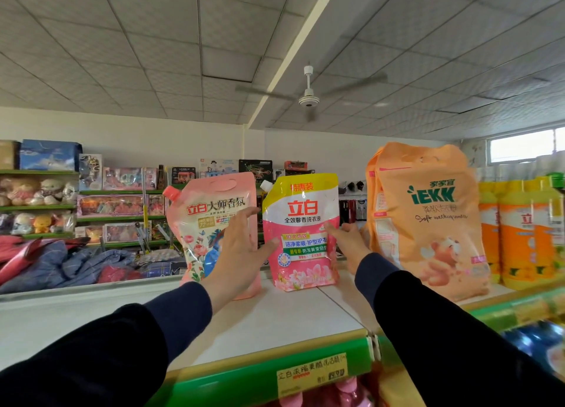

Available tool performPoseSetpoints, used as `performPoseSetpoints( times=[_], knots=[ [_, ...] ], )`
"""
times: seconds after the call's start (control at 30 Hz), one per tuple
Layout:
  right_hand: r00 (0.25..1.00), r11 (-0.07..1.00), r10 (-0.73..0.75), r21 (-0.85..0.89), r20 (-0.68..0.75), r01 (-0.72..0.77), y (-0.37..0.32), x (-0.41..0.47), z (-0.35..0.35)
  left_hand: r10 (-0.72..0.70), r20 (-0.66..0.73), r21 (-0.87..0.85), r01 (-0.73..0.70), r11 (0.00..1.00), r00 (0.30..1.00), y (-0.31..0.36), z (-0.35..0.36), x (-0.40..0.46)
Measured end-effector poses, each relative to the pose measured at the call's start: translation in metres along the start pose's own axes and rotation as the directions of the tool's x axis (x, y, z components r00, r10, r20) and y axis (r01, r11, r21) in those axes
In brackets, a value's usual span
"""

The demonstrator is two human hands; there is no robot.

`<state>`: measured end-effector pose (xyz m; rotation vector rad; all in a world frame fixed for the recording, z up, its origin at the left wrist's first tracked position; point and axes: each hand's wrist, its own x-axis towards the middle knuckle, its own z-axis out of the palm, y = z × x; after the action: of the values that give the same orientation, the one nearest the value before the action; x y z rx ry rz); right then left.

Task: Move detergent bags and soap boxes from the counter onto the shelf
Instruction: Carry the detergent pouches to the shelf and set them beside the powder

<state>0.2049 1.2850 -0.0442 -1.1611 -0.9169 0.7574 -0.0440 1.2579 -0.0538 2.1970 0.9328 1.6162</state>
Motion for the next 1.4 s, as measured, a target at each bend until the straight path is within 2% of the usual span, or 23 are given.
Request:
performPoseSetpoints(
  times=[0.2, 0.3, 0.47, 0.67, 0.87, 0.93, 1.0, 1.07, 1.2, 1.4],
  knots=[
    [1.000, 1.000, -0.007, -0.023, 0.010, 0.007, 0.004, -0.008, 0.001, -0.063, 0.066, 0.012, 0.062, 0.998, 0.996, -0.012, 0.011, 0.007],
    [1.000, 0.999, -0.011, -0.048, 0.021, 0.012, -0.001, -0.022, 0.002, -0.090, 0.146, -0.042, 0.097, 0.994, 0.985, -0.009, 0.014, 0.010],
    [0.994, 0.982, -0.108, -0.154, 0.029, 0.111, -0.012, -0.069, -0.009, -0.099, 0.253, -0.053, 0.116, 0.992, 0.962, 0.013, 0.021, 0.010],
    [0.979, 0.953, -0.170, -0.270, -0.113, 0.134, -0.020, -0.150, -0.042, -0.041, 0.456, -0.167, 0.131, 0.977, 0.889, 0.049, 0.020, -0.018],
    [0.948, 0.950, -0.197, -0.287, -0.251, 0.122, -0.023, -0.251, -0.069, 0.064, 0.540, -0.317, 0.133, 0.939, 0.839, 0.084, 0.014, -0.064],
    [0.911, 0.946, -0.218, -0.305, -0.351, 0.109, -0.030, -0.295, -0.087, 0.107, 0.573, -0.378, 0.146, 0.914, 0.812, 0.108, 0.020, -0.079],
    [0.895, 0.939, -0.227, -0.332, -0.385, 0.095, -0.038, -0.322, -0.097, 0.136, 0.570, -0.410, 0.137, 0.902, 0.810, 0.123, 0.031, -0.086],
    [0.860, 0.937, -0.240, -0.339, -0.451, 0.083, -0.052, -0.371, -0.119, 0.197, 0.596, -0.478, 0.147, 0.866, 0.778, 0.160, 0.044, -0.105],
    [0.756, 0.921, -0.285, -0.387, -0.589, 0.046, -0.083, -0.476, -0.167, 0.379, 0.657, -0.603, 0.154, 0.783, 0.651, 0.249, 0.071, -0.160],
    [0.591, 0.863, -0.349, -0.495, -0.727, -0.098, -0.127, -0.639, -0.219, 0.591, 0.632, -0.754, 0.223, 0.618, 0.500, 0.389, 0.099, -0.251]
  ],
)
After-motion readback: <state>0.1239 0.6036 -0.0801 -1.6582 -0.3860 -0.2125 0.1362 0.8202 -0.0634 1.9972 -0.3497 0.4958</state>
